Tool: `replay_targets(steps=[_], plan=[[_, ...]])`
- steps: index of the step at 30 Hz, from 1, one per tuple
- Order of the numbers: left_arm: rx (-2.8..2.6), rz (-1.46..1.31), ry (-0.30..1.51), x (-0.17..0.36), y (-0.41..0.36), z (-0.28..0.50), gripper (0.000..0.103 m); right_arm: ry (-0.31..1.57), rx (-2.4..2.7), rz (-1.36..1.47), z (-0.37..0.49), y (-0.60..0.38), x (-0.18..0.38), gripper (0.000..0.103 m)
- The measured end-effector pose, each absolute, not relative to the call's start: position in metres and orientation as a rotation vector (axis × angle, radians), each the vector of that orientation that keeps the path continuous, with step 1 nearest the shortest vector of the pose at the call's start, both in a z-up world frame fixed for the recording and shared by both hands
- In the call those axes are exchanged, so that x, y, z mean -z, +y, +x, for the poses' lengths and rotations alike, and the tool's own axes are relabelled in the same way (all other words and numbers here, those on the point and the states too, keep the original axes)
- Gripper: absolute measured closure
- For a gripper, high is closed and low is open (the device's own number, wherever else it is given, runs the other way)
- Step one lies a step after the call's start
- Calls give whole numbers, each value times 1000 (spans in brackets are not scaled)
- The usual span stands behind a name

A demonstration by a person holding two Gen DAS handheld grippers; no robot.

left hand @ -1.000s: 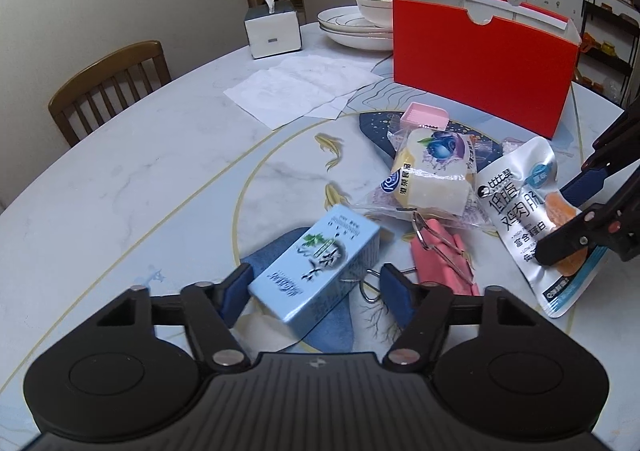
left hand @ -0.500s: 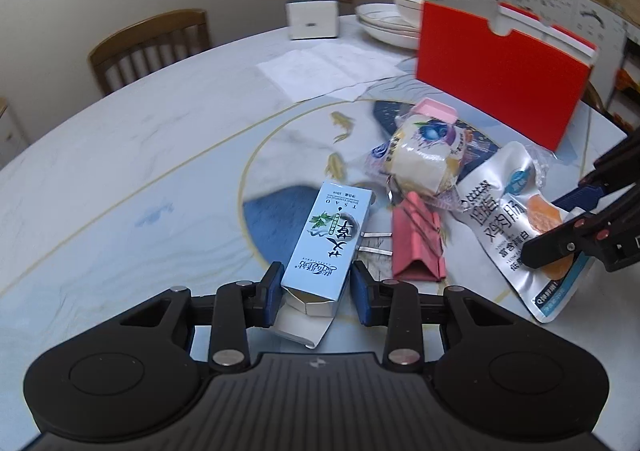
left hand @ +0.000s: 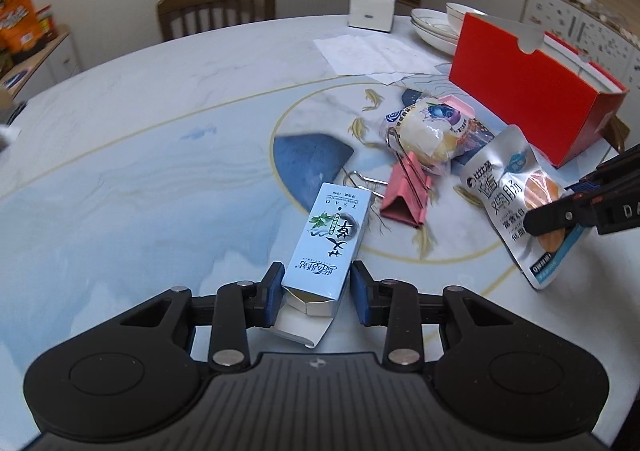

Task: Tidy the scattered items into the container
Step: 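Grasp the blue-white milk carton with the left tool while the right tool grasps the orange sausage packet, then carry the milk carton and sausage packet over the red box with both tools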

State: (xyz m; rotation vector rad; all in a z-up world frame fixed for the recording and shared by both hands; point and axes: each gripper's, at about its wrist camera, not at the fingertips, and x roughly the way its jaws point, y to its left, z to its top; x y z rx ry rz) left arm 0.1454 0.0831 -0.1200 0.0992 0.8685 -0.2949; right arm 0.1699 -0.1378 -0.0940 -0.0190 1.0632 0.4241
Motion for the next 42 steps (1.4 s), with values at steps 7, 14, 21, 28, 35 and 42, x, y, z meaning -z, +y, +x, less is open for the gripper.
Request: replay_targets(steps=[7,14,21,28,35,42], plan=[[239,53,851,104,78,117,69,1024,-466,-6,163,-154,77,87],[226,2,818,74,59,107,69,961,-490,6,162,-176,50,87],[220,-5,758,44,29,110,69,888,-476,14,167,-205,25,87],[263,-54,737,21,3,121,69,839,-435,53,179,-246,5,87],[295,-21,708,12,-34,134,69,797,-387,75,190,-289,-5,87],[326,1,687,7,-79,155,69,782,-349,95,206,-328,-7,87]])
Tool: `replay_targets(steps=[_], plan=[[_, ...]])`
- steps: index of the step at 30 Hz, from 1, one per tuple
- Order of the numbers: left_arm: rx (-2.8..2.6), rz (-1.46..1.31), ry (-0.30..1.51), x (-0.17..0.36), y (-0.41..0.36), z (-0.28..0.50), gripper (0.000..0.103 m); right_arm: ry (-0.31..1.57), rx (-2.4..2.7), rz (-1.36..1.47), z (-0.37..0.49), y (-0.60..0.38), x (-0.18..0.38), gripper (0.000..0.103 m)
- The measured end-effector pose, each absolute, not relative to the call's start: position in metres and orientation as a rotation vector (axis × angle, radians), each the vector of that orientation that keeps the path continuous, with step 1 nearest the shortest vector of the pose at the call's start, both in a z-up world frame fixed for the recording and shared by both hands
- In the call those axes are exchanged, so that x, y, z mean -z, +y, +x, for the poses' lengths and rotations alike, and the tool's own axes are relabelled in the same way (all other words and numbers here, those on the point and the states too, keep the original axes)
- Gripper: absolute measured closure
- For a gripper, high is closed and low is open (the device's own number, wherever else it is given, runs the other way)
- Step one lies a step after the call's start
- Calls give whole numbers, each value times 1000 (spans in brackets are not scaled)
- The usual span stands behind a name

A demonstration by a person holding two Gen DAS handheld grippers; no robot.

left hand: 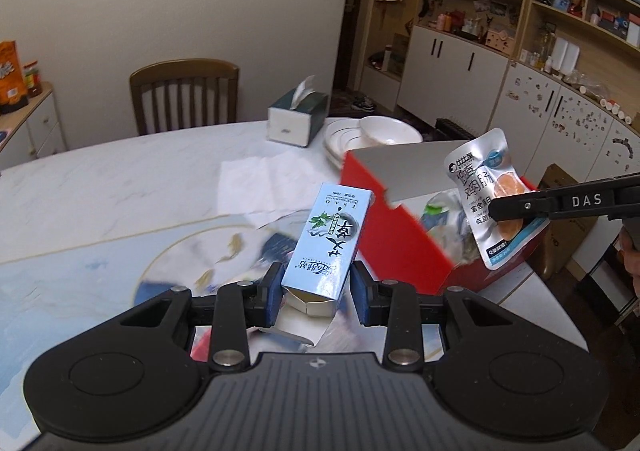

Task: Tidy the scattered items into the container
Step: 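Carry the milk carton and sausage packet over the red box with both tools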

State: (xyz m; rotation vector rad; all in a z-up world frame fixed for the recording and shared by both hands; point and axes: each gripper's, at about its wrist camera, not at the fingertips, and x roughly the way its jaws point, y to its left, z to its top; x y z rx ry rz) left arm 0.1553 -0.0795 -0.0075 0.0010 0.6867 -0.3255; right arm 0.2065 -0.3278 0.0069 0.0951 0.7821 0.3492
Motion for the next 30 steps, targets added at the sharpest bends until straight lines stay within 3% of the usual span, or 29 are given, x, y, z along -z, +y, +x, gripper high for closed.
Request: replay_targets(steps=[30], plan=[[389,234,721,25,-250,261,69,797,-235,94,269,-444,14,87]])
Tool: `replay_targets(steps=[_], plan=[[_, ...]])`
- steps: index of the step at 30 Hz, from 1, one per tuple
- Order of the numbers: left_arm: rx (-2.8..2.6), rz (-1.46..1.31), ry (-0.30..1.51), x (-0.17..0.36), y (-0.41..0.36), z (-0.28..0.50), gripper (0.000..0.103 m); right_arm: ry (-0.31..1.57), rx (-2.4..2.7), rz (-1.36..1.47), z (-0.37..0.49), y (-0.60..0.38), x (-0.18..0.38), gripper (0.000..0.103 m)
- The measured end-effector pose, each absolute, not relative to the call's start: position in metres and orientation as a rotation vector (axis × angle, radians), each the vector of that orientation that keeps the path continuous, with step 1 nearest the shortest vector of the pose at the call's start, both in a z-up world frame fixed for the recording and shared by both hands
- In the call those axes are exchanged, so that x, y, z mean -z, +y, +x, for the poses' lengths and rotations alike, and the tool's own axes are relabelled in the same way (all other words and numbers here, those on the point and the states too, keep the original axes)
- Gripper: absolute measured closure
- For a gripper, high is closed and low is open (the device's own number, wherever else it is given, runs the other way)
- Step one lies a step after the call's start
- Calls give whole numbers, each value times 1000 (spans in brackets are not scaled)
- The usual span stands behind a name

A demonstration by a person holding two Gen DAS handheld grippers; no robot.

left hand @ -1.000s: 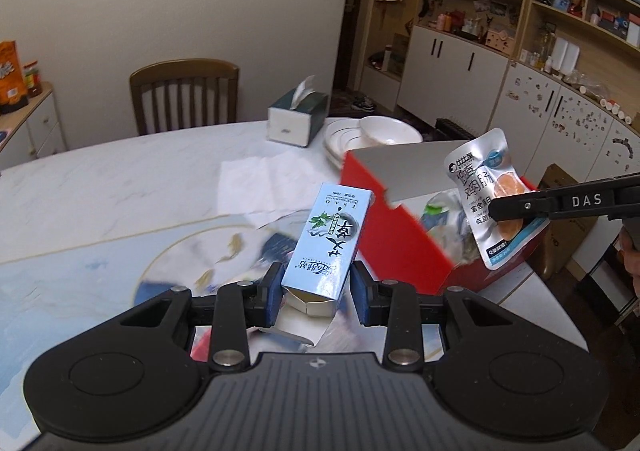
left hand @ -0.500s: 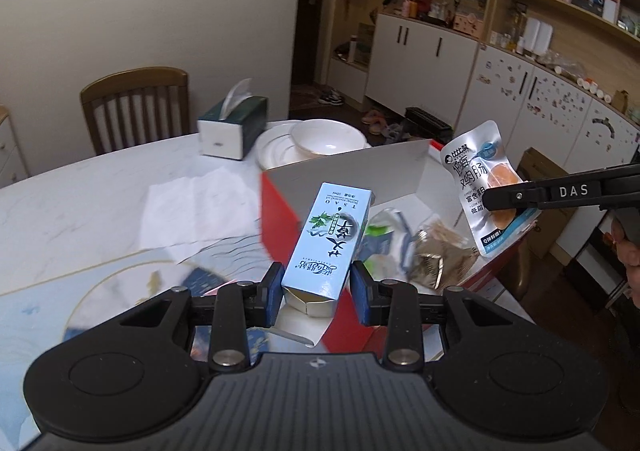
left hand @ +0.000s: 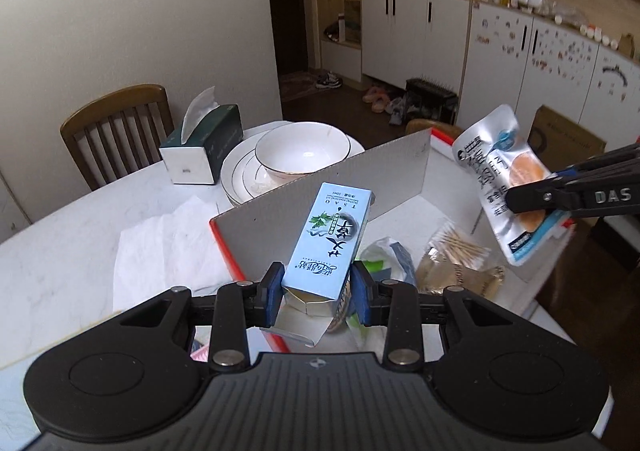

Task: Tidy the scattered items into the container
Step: 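Carry the milk carton and sausage packet over the red box with both tools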

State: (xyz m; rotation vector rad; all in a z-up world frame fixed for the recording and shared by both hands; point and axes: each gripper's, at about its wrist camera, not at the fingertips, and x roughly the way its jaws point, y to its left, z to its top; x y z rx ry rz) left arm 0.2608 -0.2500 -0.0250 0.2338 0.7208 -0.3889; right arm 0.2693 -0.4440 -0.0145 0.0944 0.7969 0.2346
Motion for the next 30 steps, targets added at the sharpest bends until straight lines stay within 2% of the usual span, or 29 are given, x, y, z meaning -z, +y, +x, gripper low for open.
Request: replay_targets(steps=[30], plan=[[330,405,913,78,-302,340,69,1037,-293,217,352,-446,63,87]])
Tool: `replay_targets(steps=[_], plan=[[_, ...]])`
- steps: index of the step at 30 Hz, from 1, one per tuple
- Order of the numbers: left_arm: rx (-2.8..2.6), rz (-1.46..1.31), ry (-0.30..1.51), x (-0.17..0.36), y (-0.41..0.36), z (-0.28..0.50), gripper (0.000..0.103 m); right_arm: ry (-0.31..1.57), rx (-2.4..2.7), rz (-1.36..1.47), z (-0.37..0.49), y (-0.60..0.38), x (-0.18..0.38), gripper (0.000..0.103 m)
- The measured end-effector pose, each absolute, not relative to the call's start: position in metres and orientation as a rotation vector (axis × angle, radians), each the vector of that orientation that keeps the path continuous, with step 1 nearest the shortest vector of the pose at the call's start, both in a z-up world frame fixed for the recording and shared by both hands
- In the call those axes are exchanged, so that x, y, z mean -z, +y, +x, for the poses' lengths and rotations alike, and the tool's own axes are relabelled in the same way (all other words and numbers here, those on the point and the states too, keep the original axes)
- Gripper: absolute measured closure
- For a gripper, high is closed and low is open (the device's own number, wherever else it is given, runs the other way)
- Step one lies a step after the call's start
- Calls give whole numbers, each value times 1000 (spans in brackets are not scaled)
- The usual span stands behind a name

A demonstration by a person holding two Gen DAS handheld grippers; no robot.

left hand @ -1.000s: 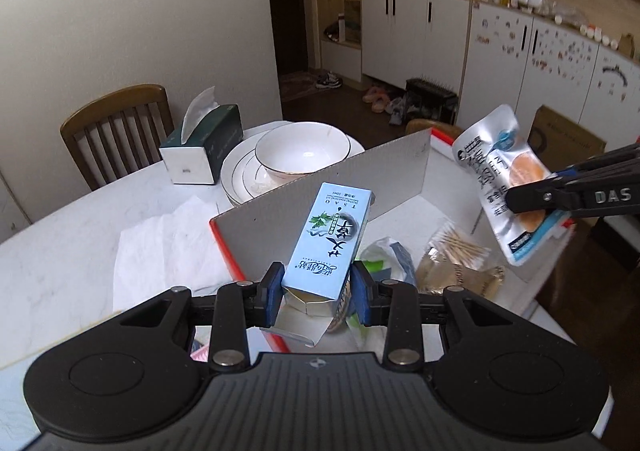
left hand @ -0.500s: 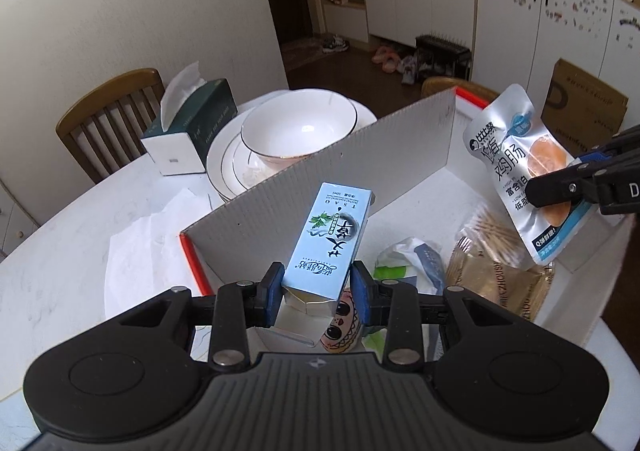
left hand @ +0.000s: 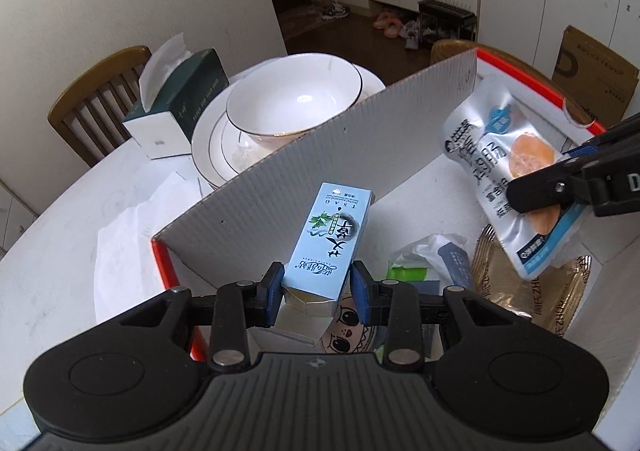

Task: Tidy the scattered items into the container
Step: 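Carry the milk carton and sausage packet over the red box with both tools, then open both tools to drop the carton and sausage packet into the box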

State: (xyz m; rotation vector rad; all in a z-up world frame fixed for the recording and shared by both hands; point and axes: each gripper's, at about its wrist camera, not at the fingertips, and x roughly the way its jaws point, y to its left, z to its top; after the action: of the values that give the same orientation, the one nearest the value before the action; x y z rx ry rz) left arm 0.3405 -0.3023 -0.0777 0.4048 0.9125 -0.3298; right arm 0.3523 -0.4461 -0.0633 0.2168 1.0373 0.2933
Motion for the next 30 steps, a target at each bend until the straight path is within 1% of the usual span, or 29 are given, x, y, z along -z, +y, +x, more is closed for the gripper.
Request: replay_targets(steps=[7,21,23,25,27,29,30], plan=[[340,427,960,89,-306,348,69,1097,-296,238,365,-444,80,87],[370,455,1033,103,-312,359,69,1127,-293,232,376,-439,94,86],[380,451,1044,103,-312,360,69,1131,-297,225,377,-439,95,86],[385,446,1050,104,-311,360,69,1134,-299,214,377,-438,94,83],[387,440,1052,104,-310,360,67,1134,-297,198,378,-436,94,80],[386,433,1047,103,-309,360,61,1133,-297,186,377,-436,94,79],[388,430,1045,102,-309,359,60,1132,-299,177,377,-436,93,78]])
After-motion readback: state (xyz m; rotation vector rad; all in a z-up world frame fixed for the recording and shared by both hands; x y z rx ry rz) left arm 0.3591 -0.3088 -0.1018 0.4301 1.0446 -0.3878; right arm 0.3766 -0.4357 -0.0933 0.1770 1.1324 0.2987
